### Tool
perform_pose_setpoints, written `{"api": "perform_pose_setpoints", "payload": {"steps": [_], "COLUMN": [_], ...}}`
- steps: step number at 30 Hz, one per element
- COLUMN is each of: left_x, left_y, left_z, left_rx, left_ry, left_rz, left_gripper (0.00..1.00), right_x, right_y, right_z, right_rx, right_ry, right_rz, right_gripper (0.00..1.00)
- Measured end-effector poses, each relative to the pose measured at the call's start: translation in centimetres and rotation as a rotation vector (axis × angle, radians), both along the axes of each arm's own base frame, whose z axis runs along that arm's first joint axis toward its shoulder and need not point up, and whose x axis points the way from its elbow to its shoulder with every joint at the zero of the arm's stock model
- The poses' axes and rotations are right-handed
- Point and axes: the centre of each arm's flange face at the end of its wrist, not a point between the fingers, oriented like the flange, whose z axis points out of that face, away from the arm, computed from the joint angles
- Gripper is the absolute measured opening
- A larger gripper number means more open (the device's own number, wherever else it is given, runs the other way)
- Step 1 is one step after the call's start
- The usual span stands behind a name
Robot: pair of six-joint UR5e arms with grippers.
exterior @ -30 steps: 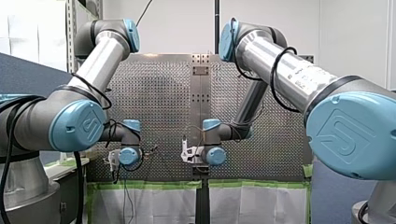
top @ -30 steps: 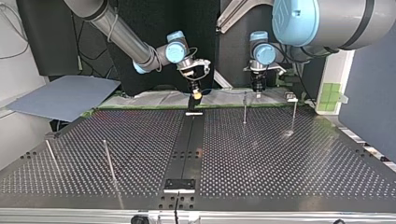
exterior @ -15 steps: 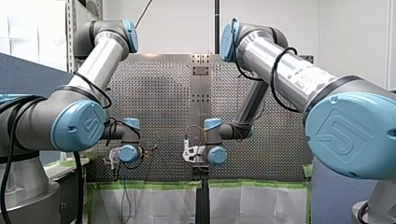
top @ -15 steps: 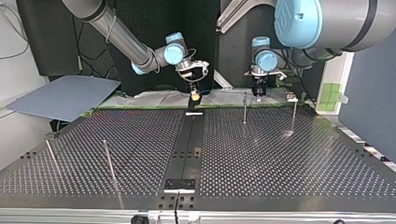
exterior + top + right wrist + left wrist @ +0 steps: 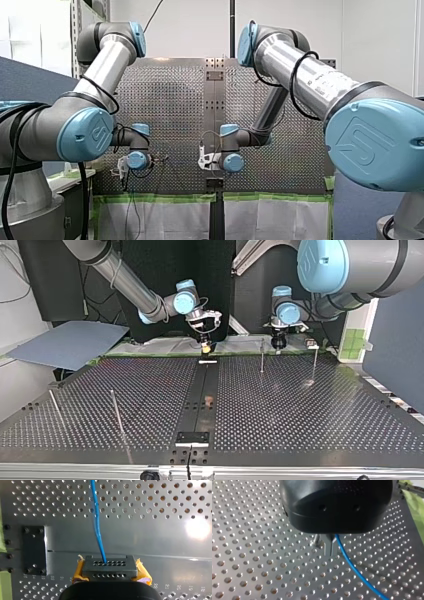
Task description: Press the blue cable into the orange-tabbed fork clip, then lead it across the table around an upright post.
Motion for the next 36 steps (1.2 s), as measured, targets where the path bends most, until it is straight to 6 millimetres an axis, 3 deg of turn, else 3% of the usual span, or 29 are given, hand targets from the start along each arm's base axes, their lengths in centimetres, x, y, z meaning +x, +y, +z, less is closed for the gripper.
{"api": "perform_pose_setpoints", "payload": {"steps": [7, 20, 32, 33, 34, 35, 36], "left_x": [1.6, 3.4, 3.6, 3.5, 3.5, 3.4, 3.3], "left_y": [0.4, 1.4, 1.5, 1.5, 1.6, 1.8, 1.9], "left_z": [0.8, 1.6, 1.6, 1.6, 1.6, 1.5, 1.5], "left_rx": [-0.014, -0.019, -0.022, -0.017, -0.009, 0.003, 0.013], "left_ry": [-0.019, -0.034, -0.033, -0.03, -0.024, -0.015, -0.007], "left_rz": [0.002, 0.009, -0.019, -0.018, -0.015, -0.009, -0.004], "left_gripper": [0.0, 0.0, 0.0, 0.11, 0.11, 0.25, 0.52], "right_x": [-0.2, -2.1, -2.8, -2.8, -2.8, -2.8, -2.8], "right_y": [-1.0, -5.4, -6.1, -6.1, -6.1, -6.1, -6.1], "right_z": [0.4, 1.9, 1.9, 1.9, 1.8, 1.8, 1.8], "right_rx": [-0.004, -0.022, -0.012, -0.011, -0.011, -0.011, -0.01], "right_ry": [-0.002, -0.019, -0.011, -0.011, -0.01, -0.01, -0.009], "right_rz": [-0.011, -0.067, -0.067, -0.066, -0.066, -0.065, -0.065], "right_gripper": [0.0, 0.0, 0.0, 0.0, 0.0, 0.0, 0.0]}}
